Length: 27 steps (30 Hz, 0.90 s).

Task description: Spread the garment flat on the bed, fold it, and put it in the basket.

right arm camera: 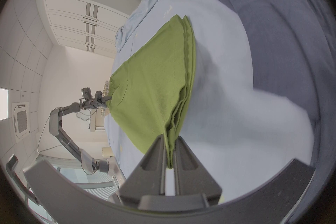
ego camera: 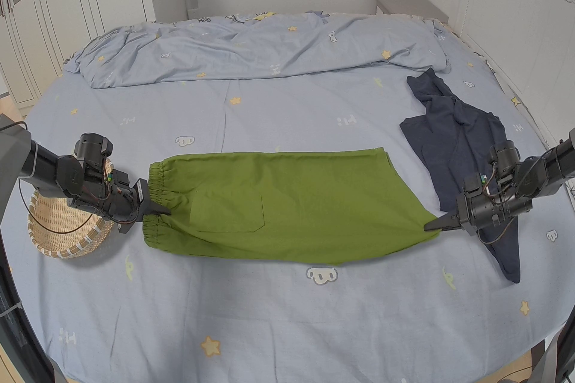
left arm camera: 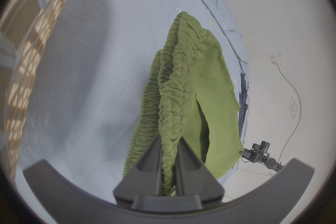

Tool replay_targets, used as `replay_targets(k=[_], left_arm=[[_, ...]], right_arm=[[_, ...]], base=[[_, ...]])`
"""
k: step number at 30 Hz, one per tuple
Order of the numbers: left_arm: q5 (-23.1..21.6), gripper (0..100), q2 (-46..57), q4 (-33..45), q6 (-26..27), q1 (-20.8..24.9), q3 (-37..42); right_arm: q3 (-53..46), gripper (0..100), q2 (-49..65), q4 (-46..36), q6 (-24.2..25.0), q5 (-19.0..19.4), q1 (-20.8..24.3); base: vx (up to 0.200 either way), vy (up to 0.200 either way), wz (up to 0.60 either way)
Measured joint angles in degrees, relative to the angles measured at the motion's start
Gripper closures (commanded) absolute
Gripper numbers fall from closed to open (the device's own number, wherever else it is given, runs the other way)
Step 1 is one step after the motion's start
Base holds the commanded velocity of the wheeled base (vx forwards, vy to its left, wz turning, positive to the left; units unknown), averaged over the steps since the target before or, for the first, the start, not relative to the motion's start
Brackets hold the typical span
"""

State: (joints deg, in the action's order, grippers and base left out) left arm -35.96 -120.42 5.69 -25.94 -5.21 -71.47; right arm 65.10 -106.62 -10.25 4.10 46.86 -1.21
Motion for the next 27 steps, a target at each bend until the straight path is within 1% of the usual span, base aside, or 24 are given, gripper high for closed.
replay_targets(k=[5, 9, 19, 27], left_arm=[[0.1, 100, 1.5, 4.4, 3.6, -0.1, 1.5], [0.4, 100, 3.5, 5.6, 6.0, -0.1, 5.6], [1.6, 100, 8.6, 5.5, 11.8, 0.0, 18.7], [2.5, 100, 10.6, 3.2, 12.9, 0.0, 25.5]], right_arm=[[-7.8, 100, 4.4, 0.3, -1.9, 0.0, 0.2], [-14.1, 100, 8.2, 1.4, -2.4, -0.1, 0.5], [-28.8, 100, 18.1, 3.4, -3.2, -0.3, 0.8], [-36.1, 100, 23.3, 3.7, -3.7, -0.3, 0.8]], base=[[0.000, 0.000, 0.00], [0.000, 0.000, 0.00], [0.000, 0.000, 0.00], [0.000, 0.000, 0.00]])
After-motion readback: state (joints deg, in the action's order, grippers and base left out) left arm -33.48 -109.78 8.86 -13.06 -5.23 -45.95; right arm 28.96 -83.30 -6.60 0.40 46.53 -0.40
